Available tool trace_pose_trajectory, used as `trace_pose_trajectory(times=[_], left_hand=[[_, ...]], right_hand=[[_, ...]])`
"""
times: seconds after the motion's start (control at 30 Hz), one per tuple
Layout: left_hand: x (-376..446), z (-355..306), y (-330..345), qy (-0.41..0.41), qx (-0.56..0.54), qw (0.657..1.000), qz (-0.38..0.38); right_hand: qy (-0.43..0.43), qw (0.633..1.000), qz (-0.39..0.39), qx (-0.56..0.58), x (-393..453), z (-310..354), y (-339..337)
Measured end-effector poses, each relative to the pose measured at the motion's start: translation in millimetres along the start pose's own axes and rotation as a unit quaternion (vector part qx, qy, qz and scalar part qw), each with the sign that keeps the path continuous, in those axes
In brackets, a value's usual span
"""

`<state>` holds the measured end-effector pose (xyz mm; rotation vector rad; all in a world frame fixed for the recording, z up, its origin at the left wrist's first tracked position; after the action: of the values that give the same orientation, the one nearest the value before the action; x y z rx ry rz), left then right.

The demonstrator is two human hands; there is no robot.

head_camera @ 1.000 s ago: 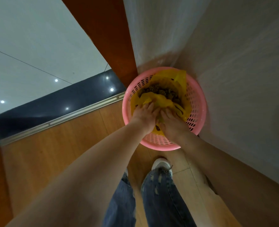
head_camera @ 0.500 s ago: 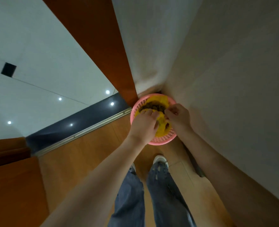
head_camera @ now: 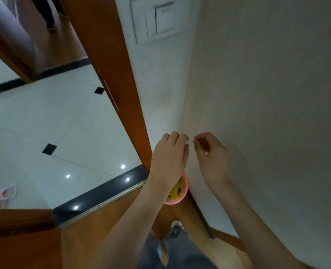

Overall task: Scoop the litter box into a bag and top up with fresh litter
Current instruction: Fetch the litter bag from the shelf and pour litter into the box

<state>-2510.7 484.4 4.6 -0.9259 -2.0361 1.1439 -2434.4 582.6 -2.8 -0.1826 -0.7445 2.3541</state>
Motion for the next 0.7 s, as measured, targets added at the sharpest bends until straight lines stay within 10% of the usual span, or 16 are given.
trace_pose_trajectory(times=[0.3, 0.7], left_hand=[[2.1, -39.2, -65.5, 0.114, 0.073, 0.991, 0.017], [-82.7, 9.9, -62.6, 0.252, 0.144, 0.933, 0.213]], right_hand=[[-0.099, 0.974, -0.047, -0.198, -43.6, 55.7, -55.4], [0.191, 0.941, 0.0, -0.278, -179.1, 72.8, -12.7]])
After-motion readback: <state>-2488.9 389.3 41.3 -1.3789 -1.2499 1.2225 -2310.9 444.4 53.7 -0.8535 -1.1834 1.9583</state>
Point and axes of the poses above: each hand's wrist, its own x-axis towards the middle knuckle, its own y-axis out of the palm, z = x × y, the point moved 1 cm from there along x, towards the middle knuckle, and after that the axes turned 12 degrees about z, right-handed, at the moved point
